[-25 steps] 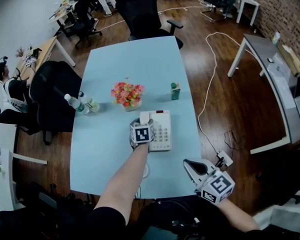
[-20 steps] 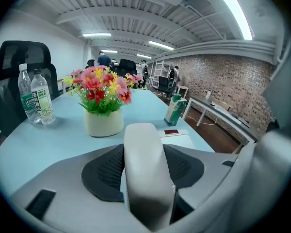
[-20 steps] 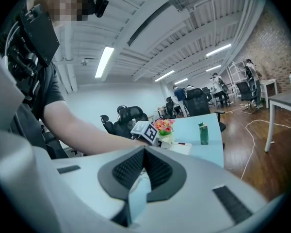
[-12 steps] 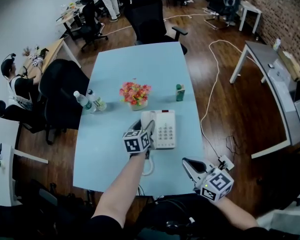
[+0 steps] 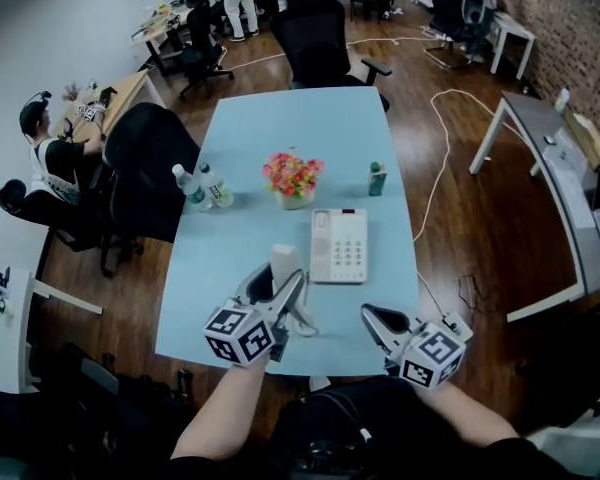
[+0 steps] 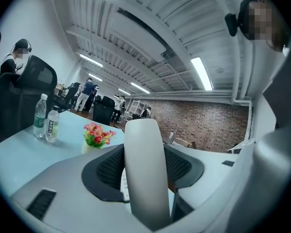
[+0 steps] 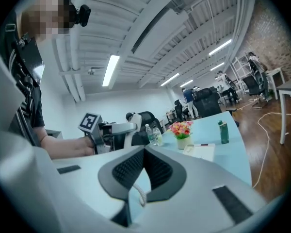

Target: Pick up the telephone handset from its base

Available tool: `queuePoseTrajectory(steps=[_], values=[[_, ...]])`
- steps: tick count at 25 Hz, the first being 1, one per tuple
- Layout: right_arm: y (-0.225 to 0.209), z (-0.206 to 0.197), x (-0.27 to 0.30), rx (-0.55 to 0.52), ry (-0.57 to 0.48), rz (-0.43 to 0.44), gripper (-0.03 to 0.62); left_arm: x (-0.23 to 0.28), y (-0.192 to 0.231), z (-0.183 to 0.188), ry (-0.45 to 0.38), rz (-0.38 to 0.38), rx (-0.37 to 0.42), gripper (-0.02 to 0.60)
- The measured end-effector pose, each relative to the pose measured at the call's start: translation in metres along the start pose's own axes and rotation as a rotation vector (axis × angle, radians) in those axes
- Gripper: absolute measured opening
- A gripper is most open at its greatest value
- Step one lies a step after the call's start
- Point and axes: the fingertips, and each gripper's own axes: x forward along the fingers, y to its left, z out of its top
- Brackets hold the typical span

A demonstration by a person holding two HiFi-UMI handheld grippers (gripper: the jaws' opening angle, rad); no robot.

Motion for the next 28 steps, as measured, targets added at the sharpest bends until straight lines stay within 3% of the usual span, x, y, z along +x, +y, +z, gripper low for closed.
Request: queuePoseTrajectory(steps=[4,11,28], values=[[0.013,-0.01,0.007,-0.011,0.019,0.019,0.018,-0.042,-0.006,-0.01,-0.007,0.0,-0.013,0.242],[0.024,-0.019,0.011,-0.042,0.049,0.002,0.017,-0.082,0.015,-0.024,0.002,0.07,-0.032,0.242],[0.033,-0.028,0.004,-0.064,0.054,-0.039,0.015,-0.077,0.004,-0.033,0.028,0.02,-0.045,0.242]])
